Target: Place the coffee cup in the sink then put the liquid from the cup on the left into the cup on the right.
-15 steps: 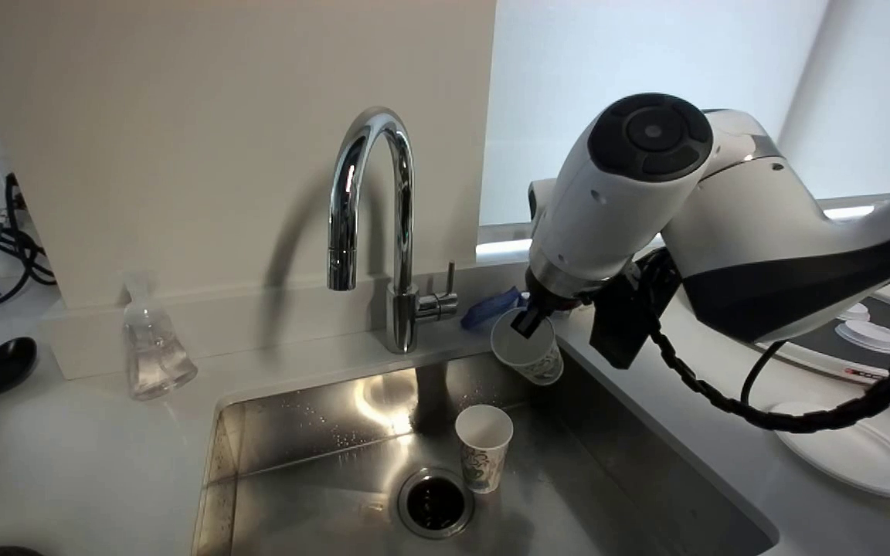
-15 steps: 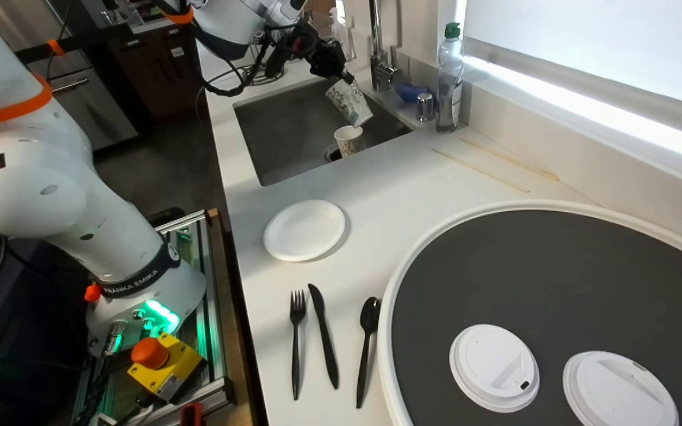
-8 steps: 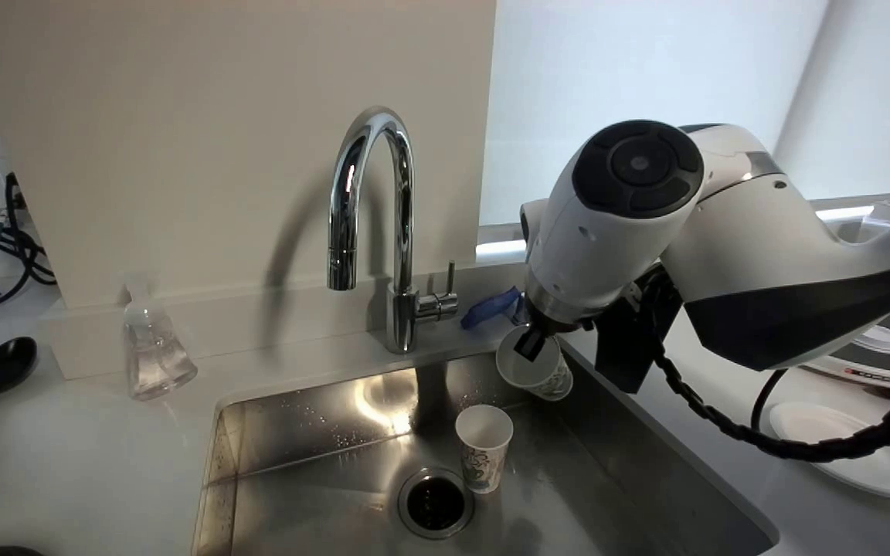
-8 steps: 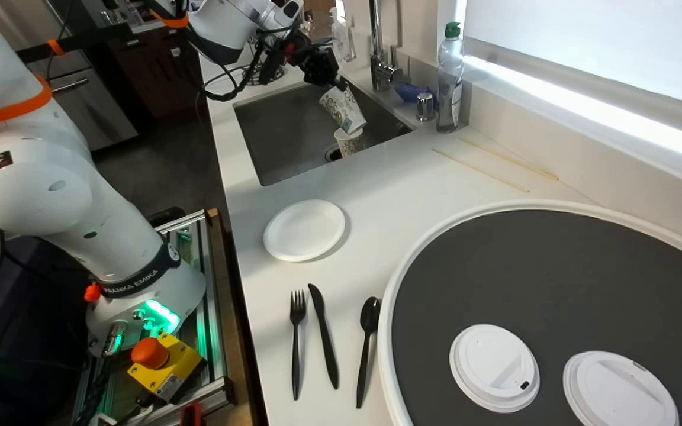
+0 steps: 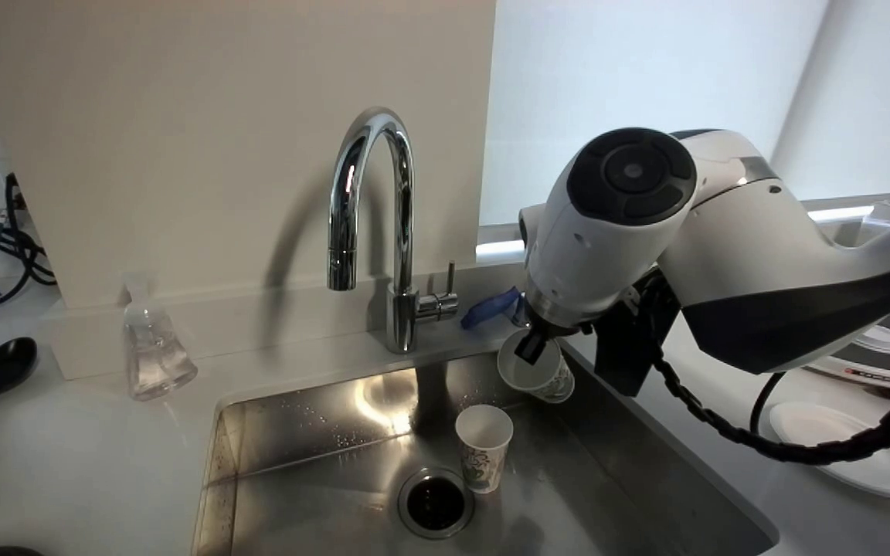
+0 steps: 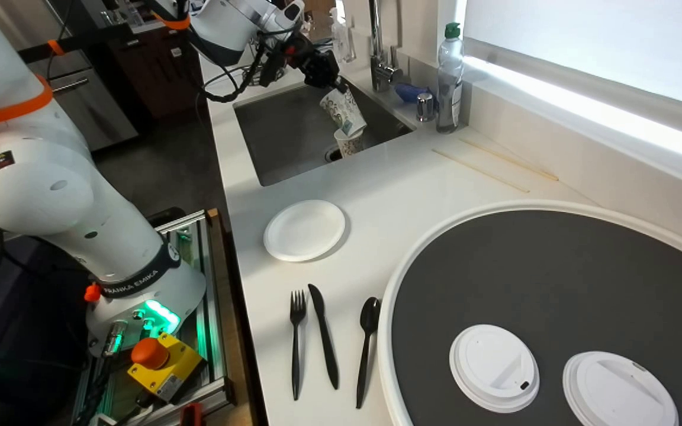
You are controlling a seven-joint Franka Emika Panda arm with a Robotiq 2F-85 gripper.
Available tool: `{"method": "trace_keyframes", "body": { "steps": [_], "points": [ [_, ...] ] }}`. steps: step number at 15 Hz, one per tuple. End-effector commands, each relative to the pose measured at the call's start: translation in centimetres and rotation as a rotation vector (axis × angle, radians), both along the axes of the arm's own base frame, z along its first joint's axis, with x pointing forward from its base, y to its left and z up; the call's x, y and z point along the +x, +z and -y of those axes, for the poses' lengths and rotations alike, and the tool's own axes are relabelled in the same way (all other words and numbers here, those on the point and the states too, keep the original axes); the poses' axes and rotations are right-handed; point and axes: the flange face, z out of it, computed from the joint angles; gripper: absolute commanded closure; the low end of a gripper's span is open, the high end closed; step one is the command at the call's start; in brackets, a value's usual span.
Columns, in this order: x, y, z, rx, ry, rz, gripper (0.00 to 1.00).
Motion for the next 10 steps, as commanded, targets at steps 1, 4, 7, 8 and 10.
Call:
{"method": "trace_keyframes", "body": {
  "steps": [1,4,7,8,10],
  "points": [
    [-0.1,-0.4,-0.7,-0.053,0.022,-0.021,0.99],
    [-0.5,-1.0,-1.4,-0.143,0.043,-0.042,0.99],
    [-0.9,-1.4,-2.5,-0.199,0.058,-0.055,0.99],
    [-0.9,-1.5,-2.9,-0.211,0.063,-0.058,0.99],
    [-1.0,-1.6,-3.6,-0.232,0.074,-0.061,0.99]
  ]
}}
